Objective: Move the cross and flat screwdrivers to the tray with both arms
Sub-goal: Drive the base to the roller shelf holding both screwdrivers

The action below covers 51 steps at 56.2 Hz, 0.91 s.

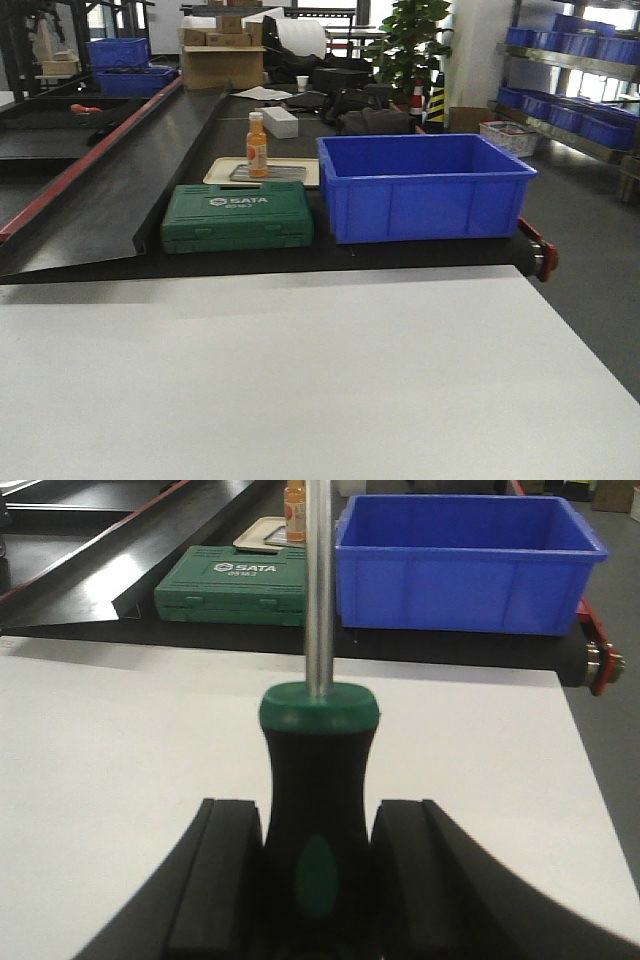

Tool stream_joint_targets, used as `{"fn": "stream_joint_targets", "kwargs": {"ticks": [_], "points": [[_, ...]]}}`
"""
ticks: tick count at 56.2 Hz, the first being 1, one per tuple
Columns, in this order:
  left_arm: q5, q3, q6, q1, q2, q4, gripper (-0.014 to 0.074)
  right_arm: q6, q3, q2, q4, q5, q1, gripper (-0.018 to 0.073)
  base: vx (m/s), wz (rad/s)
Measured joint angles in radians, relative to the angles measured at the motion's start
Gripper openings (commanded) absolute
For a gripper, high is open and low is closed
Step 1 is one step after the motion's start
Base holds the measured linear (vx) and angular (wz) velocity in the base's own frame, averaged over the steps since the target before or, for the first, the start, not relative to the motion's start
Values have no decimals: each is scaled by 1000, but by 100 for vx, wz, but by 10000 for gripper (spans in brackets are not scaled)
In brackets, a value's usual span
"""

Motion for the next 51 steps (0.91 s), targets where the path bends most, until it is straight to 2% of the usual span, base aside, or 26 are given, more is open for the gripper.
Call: {"fn": "stream_joint_targets", "kwargs": {"ticks": [51], "points": [[6,0,0,0,0,0,-3,0,0,-1,-3,1,0,-8,-20,-47]]}}
